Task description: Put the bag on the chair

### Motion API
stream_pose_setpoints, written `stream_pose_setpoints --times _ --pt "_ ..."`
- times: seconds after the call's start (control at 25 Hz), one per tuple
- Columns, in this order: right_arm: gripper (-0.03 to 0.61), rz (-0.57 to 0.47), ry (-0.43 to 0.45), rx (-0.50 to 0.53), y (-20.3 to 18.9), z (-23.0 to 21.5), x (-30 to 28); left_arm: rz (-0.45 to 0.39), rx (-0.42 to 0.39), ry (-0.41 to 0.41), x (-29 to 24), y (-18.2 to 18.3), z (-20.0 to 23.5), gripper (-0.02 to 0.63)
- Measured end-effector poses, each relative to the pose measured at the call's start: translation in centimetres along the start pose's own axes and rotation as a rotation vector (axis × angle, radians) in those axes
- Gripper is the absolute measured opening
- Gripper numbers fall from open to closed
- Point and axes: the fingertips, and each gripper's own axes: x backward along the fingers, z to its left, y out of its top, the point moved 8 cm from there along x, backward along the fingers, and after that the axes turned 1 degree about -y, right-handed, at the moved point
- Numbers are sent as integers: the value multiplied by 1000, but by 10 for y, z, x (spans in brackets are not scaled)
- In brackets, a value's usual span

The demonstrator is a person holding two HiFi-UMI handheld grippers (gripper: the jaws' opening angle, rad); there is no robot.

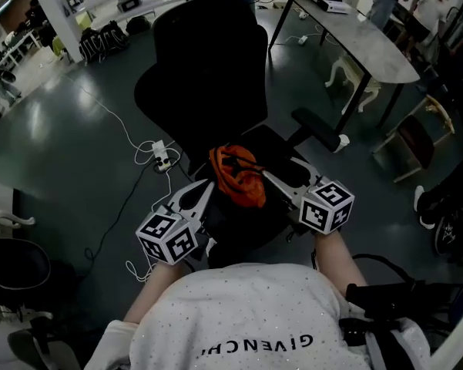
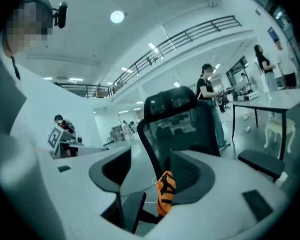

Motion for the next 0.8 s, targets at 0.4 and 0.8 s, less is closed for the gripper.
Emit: stream_pose_setpoints --times 0.4,0.8 --pt "160 -195 -87 12 10 4 125 -97 10 -20 -3 -11 -74 2" --pt "3 -317 -169 -35 -5 11 242 -72 -3 -74 6 -57 -164 2"
